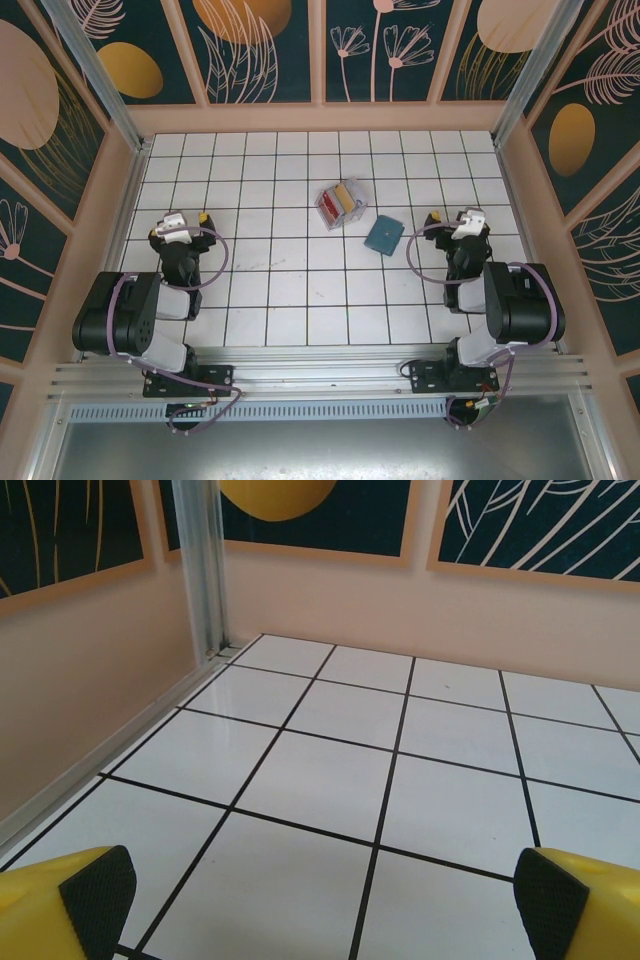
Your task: Put the credit cards into the card holder
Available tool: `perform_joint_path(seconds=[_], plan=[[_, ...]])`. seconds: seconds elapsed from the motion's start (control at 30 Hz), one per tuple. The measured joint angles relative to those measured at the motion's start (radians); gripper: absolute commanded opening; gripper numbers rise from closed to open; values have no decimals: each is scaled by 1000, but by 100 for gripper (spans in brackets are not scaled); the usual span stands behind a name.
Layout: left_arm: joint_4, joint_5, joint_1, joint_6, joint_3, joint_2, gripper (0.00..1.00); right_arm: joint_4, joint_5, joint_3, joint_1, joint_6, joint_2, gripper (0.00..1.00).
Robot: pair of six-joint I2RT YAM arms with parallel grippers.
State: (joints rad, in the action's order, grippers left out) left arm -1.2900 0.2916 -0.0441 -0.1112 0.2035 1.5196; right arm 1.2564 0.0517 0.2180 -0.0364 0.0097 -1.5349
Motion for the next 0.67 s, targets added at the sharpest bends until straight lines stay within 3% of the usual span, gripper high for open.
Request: perform_joint_path(seconds=[0.67], plan=[[0,-28,0,11,3,0,99,-27,-46,0,-1,0,0,99]])
